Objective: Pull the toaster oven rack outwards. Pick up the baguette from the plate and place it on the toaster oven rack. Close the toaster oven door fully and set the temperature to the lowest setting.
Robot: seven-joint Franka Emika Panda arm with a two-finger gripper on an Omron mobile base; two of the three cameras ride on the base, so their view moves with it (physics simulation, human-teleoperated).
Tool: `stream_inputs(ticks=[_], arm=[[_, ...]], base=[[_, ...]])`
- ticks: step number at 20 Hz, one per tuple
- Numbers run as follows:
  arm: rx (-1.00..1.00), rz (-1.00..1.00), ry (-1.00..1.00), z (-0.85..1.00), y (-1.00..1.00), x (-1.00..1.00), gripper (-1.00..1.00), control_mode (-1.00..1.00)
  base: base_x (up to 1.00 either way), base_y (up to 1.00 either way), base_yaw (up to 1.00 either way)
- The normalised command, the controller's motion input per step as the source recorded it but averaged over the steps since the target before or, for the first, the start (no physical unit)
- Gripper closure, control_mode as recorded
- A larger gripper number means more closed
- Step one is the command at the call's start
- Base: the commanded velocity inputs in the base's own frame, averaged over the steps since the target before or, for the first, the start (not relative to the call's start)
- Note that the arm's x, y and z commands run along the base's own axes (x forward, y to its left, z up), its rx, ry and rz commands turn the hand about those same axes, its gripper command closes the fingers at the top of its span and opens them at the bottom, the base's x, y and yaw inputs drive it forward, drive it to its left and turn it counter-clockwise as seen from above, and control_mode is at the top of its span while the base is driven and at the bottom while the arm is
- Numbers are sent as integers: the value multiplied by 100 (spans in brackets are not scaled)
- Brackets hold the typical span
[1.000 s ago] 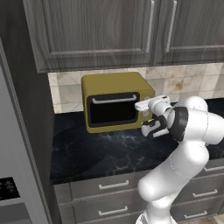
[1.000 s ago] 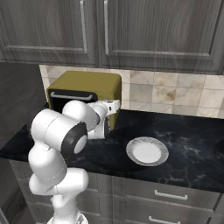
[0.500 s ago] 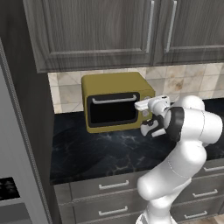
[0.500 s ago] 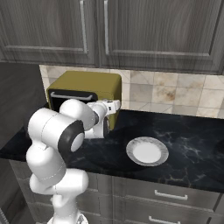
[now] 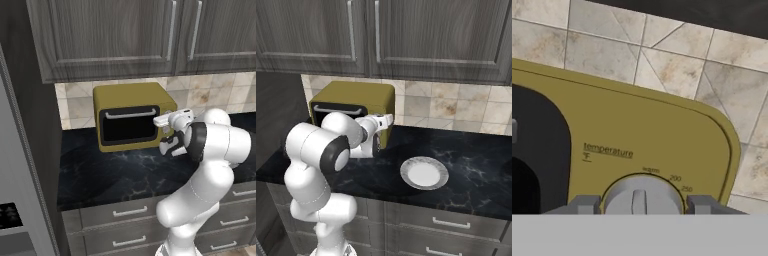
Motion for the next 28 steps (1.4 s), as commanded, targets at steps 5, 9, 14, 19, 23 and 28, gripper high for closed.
stream_inputs(ticks=[5, 9, 14, 19, 23, 28], arm=[[-18, 20, 24, -19, 0, 42, 100, -100], [-19, 26, 23, -13, 0, 28, 100, -100], [-23, 28, 22, -11, 0, 31, 100, -100], [-33, 34, 13, -11, 0, 24, 100, -100], [-39, 40, 0, -15, 0, 12, 100, -100], [-43, 43, 0, -25, 0, 9, 100, -100]], base=[[0, 0, 0], [0, 0, 0], [0, 0, 0], [0, 0, 0], [0, 0, 0], [0, 0, 0]])
